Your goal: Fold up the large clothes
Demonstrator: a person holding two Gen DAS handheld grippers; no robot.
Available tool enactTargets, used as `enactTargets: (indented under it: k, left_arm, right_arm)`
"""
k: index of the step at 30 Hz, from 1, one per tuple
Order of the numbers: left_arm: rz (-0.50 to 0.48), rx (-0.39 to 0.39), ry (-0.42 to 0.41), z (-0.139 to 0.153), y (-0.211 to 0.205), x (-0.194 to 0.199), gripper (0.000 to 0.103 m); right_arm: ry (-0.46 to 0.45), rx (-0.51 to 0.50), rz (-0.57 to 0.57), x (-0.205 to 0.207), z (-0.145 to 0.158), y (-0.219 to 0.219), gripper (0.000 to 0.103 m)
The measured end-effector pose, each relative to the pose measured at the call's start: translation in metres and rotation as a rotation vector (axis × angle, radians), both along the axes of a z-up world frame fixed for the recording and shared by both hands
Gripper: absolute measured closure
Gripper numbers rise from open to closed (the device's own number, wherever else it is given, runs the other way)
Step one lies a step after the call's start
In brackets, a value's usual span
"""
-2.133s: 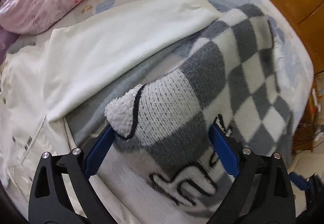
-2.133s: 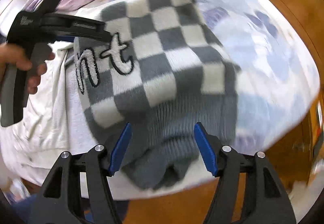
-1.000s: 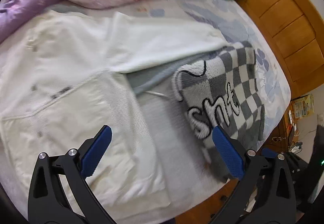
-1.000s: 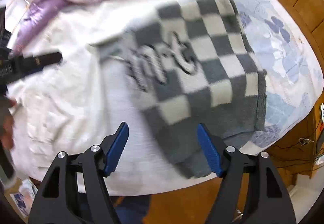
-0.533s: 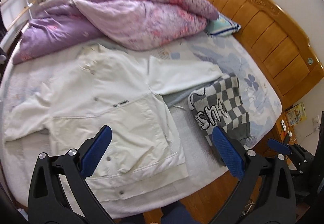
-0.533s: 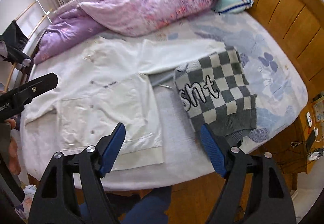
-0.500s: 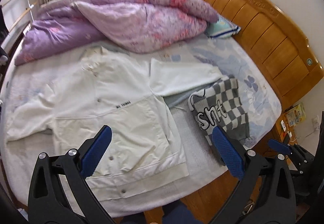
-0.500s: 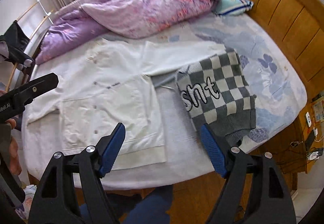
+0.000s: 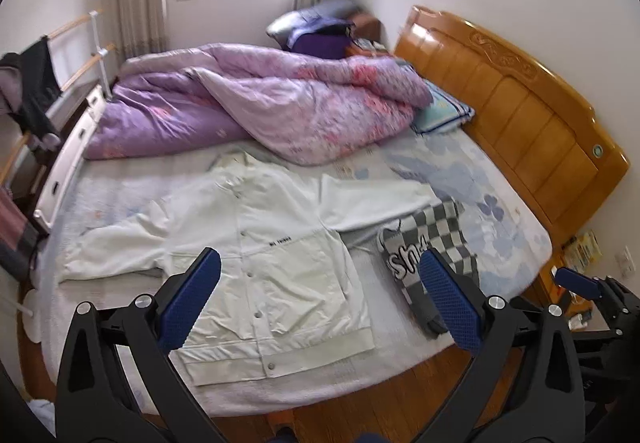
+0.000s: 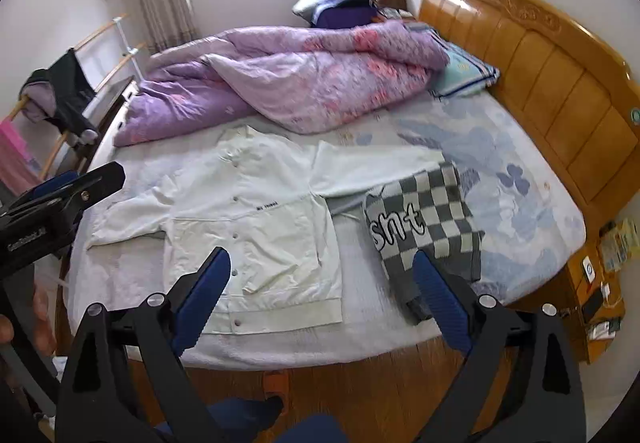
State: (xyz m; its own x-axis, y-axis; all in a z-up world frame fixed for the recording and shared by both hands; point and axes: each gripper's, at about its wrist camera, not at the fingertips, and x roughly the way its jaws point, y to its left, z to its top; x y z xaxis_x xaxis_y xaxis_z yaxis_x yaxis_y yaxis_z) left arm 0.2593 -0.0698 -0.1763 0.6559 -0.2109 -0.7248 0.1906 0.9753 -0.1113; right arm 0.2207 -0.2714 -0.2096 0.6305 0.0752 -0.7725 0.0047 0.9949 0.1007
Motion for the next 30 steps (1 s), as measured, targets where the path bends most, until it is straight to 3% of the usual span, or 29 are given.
enactTargets:
  k: [11,19,30]
  left_arm:
    - [0.121,0.083,-0.108,0.048,-0.048,-0.112,0.004]
    - [0.153,0.069,-0.143,0.074,-0.079,-0.198,0.004]
    - [0.133,0.098,-0.204,0.1,-0.089,-0.257,0.004]
  right_arm:
    - [-0.112,0.026,0.091,-0.083,0.043,-0.046,0.01]
    - [-0.152,0.032,0.149,-0.145,0.064,-0.069,0.009]
    - [-0.236,0.046,0.149,-0.198,0.091,-0.064,0.009]
